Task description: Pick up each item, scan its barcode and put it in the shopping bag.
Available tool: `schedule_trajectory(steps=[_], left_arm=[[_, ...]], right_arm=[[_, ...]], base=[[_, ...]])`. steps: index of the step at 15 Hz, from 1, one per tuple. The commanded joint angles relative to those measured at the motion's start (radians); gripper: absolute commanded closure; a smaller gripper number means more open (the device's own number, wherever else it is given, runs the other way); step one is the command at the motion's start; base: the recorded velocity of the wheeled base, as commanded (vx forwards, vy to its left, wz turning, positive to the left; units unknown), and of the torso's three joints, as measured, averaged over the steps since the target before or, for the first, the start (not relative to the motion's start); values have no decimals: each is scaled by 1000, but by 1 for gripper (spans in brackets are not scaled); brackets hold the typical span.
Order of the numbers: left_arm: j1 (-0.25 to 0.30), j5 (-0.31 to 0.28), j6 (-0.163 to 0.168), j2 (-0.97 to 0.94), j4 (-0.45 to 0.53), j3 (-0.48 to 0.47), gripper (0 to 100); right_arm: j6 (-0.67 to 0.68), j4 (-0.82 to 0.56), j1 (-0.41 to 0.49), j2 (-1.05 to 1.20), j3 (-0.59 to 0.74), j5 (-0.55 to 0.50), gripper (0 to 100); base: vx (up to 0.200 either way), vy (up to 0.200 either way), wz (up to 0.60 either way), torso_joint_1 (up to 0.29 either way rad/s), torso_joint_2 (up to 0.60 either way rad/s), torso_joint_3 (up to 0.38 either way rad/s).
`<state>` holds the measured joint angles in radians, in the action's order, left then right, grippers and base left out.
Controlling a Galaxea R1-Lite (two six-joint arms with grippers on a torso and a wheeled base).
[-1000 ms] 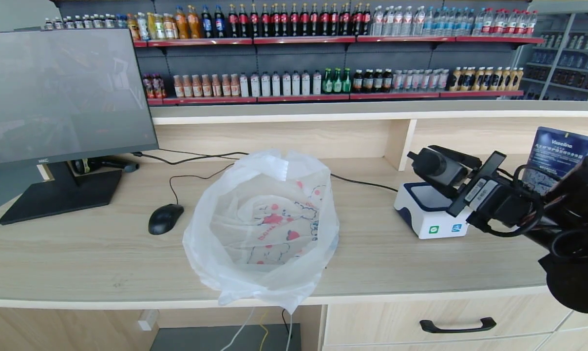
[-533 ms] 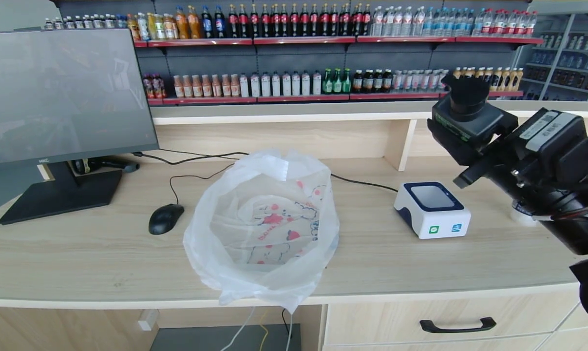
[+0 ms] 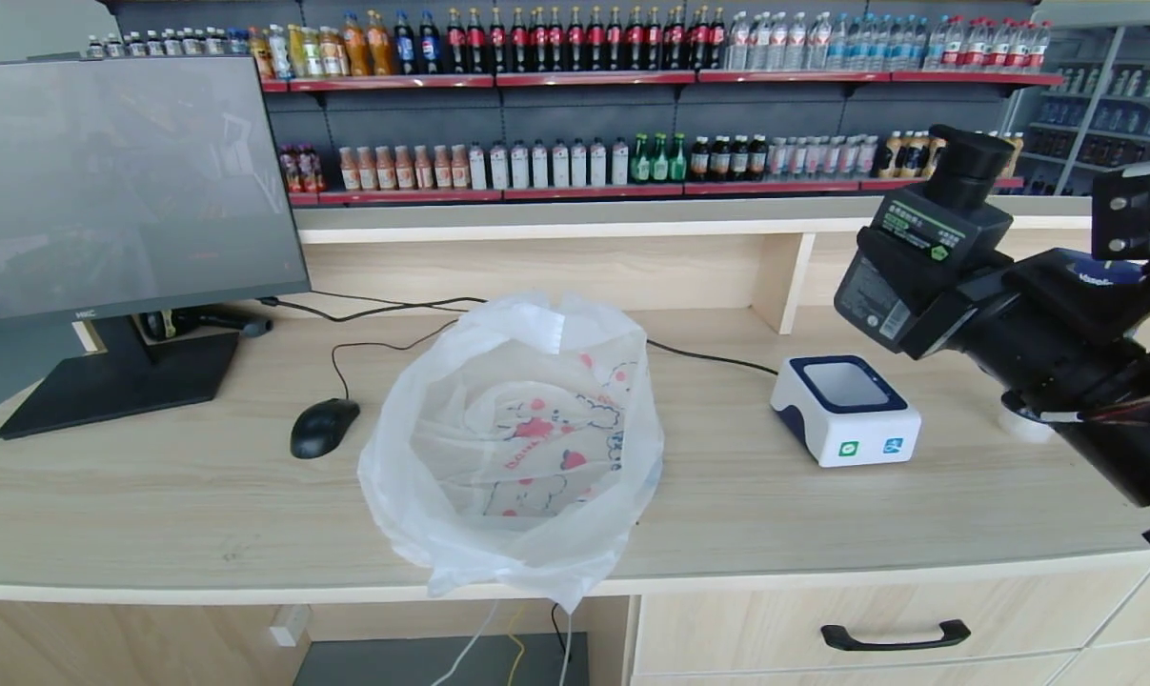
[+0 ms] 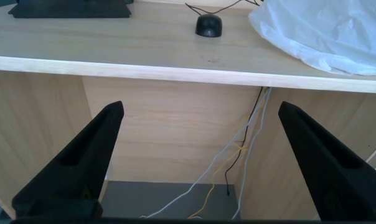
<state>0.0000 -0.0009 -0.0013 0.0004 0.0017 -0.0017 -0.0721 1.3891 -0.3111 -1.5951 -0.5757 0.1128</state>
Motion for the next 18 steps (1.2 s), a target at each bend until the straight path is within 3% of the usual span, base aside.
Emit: schedule_trajectory(steps=[1, 10, 18], left_arm=[[0, -1, 0, 0, 0, 0, 0], [0, 1, -2, 0, 1, 0, 0], [0, 1, -5, 1, 1, 0, 0]], right_arm=[[18, 1, 7, -2, 57, -1, 100], [74, 90, 30, -39, 108, 2, 100], [83, 91, 43, -60, 96, 7, 100]], base=[[0, 0, 0, 0, 0, 0], [-67, 0, 0, 1, 2, 0], [0, 200, 0, 5, 2, 1]])
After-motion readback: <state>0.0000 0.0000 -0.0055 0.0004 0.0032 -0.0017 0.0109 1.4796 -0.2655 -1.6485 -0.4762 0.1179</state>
